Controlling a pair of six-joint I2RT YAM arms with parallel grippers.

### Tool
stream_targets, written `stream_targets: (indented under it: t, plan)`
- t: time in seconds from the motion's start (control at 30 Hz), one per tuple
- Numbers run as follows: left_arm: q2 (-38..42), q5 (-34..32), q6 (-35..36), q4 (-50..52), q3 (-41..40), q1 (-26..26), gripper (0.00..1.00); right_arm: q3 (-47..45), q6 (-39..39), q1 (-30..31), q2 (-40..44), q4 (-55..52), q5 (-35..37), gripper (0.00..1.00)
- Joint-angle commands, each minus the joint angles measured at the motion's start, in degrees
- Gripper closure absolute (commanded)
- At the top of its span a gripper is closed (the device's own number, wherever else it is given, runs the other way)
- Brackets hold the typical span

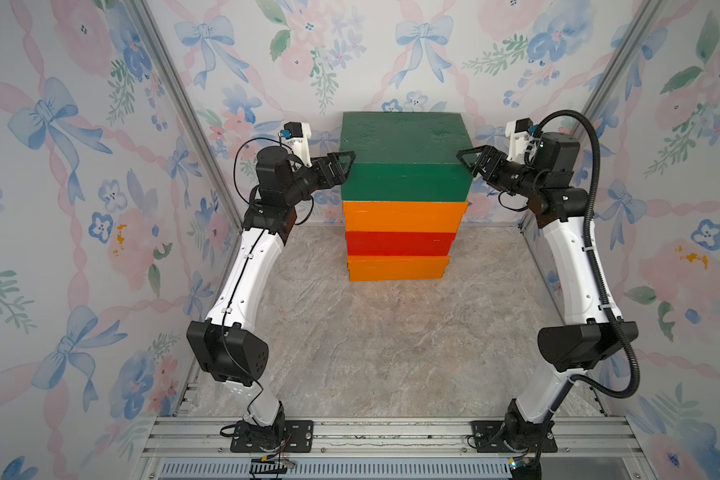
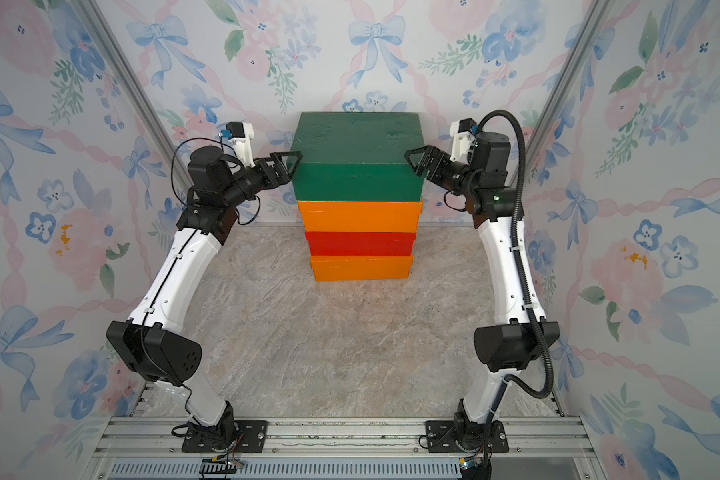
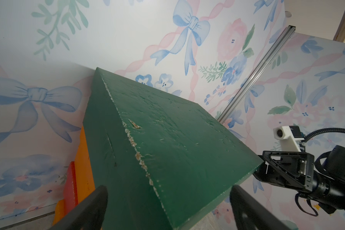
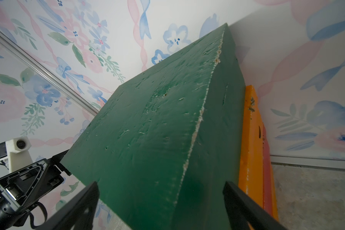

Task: Stack the shoeboxes
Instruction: Place the shoebox at the shoebox.

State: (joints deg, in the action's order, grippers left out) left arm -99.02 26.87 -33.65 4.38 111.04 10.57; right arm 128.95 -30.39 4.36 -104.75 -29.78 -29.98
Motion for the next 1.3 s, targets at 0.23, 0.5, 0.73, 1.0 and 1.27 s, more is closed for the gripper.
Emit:
stream_targets:
  t: [0.23,0.5,0.73,1.0,1.27]
  plan:
    - [7.62,-3.99,3.11,-0.34,-8.92,-1.08,0.02,-10.26,0.54,-3.37,7.53,4.76,0.37,0.03]
    - [15.87,-12.62,7.79,-0.44,-20.37,-1.08,0.02,-25.62,-0.27,-6.01,16.28,12.43,0.52,0.03]
    - [20.58,-15.52,8.28,-1.86,-28.70,-1.16,0.02,-34.42,0.82,-7.32,20.59,13.56,0.97,0.03]
    - [26.12,-19.31,8.31,-5.04,-39.95,-1.16,0.02,-43.98,4.20,-7.83,25.36,14.16,4.21,0.03]
    - [30.25,-23.28,9.27,-6.57,-51.07,-0.81,0.02,-56.50,9.35,-7.78,30.53,15.68,9.04,0.03]
